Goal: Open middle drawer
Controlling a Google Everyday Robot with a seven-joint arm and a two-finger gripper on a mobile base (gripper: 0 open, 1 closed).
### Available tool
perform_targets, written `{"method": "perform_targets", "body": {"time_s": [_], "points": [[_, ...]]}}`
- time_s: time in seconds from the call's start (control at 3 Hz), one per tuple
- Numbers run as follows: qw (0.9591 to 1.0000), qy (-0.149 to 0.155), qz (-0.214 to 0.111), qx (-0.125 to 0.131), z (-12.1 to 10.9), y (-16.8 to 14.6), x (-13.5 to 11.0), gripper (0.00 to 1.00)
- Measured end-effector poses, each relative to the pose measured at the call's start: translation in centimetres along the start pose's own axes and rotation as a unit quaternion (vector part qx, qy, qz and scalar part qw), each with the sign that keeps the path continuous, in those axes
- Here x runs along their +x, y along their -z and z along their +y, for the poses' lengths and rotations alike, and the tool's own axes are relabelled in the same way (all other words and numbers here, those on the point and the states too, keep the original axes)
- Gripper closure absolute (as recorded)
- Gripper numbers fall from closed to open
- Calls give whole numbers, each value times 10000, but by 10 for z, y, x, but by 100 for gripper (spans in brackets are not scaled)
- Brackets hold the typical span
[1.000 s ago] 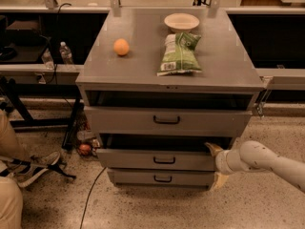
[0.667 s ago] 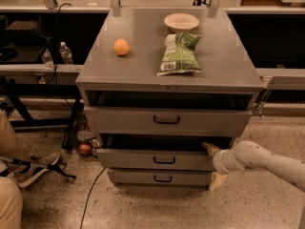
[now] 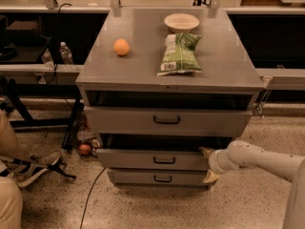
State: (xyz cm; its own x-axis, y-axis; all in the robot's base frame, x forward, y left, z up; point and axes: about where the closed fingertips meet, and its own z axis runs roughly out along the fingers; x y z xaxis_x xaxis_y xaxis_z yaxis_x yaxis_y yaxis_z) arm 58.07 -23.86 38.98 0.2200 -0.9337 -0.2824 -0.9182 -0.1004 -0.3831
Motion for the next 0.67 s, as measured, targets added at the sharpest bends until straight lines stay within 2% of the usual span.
{"method": "perform_targets", "body": {"time_s": [0.33,0.67], "points": [[9996,-223,-109,-120,12,1,1,49],[9996,-234,-114,-126,10,6,-1,72]]}}
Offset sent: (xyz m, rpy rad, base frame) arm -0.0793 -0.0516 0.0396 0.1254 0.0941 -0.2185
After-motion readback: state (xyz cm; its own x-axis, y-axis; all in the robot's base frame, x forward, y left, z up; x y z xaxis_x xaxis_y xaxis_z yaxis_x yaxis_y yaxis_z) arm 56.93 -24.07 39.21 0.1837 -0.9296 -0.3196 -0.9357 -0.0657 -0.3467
